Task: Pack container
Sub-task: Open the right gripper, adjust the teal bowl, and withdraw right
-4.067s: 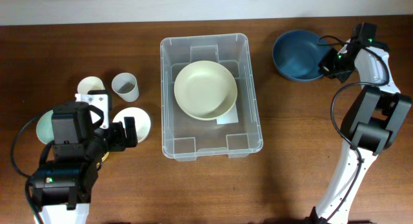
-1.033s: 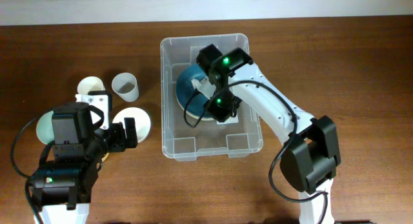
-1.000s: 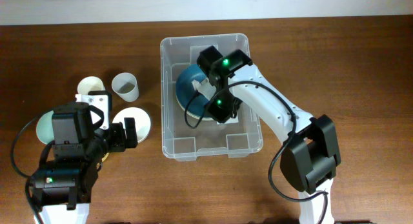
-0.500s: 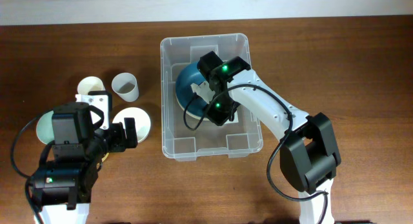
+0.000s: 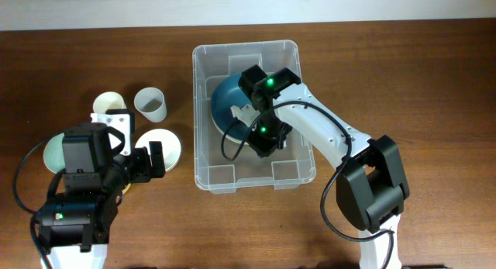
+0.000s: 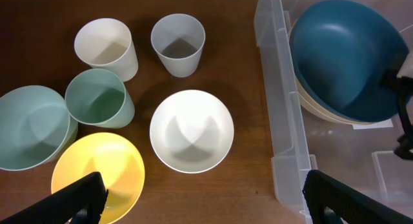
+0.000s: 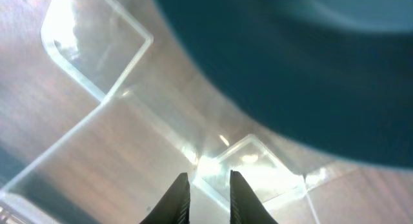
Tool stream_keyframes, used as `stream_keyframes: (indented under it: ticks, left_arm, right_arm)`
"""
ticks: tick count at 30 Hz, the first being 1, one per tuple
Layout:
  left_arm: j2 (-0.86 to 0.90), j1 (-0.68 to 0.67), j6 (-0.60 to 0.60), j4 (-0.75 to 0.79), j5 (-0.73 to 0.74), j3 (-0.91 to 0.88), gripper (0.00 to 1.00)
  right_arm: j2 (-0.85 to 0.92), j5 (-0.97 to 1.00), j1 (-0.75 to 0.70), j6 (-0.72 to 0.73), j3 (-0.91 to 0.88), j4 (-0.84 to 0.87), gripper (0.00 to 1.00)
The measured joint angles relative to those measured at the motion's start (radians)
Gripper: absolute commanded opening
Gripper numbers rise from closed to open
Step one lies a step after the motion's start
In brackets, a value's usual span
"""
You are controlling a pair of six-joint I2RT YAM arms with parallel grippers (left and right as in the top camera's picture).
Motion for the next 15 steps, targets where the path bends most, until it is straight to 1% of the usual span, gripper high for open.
stream_keyframes:
  ticks: [4, 6, 12, 14, 15]
  left_arm:
    - [0.000, 0.000, 0.000, 0.000, 0.000, 0.000, 1.00]
    - [0.000, 0.000, 0.000, 0.000, 0.000, 0.000, 1.00]
    - [0.000, 0.000, 0.000, 0.000, 0.000, 0.000, 1.00]
    - [0.000, 0.000, 0.000, 0.000, -0.001, 0.000, 1.00]
    - [0.000, 0.000, 0.000, 0.000, -0.002, 0.000, 1.00]
  right_arm:
    - [0.000, -0.005, 0.000, -0.014, 0.000, -0.003, 0.18]
    - [0.000, -0.008, 0.000, -0.014, -0.001, 0.029, 0.22]
    - [0.021, -0.012, 0.000, -0.018, -0.001, 0.054, 0.21]
    - [0.045, -0.012, 0.000, -0.017, -0.001, 0.074, 0.09]
    - [0.062, -0.013, 0.000, -0.016, -0.001, 0.089, 0.05]
